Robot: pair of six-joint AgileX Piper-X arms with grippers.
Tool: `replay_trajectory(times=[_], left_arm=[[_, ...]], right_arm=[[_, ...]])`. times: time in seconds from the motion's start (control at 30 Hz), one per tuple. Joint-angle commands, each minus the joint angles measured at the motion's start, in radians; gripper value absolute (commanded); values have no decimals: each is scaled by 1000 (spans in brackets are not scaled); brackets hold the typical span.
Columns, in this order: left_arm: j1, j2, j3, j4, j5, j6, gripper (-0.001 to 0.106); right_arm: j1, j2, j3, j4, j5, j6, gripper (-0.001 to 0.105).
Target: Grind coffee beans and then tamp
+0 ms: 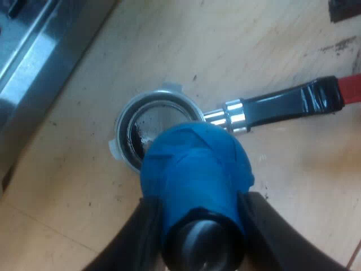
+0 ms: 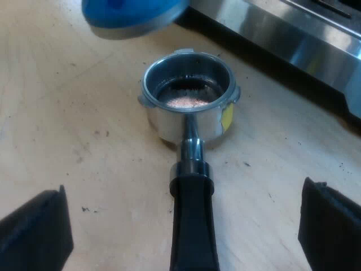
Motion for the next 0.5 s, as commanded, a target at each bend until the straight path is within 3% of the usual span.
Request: replay_trajectory(times=[0.03,0.5], left_arm=[[-4,14,-8,-19,-7,-10,0],[-4,111,-8,-89,-35,-16,0]], right_arm=[[-5,1,1,-6,-1,-11,82],[-5,1,1,-6,-1,-6,82]])
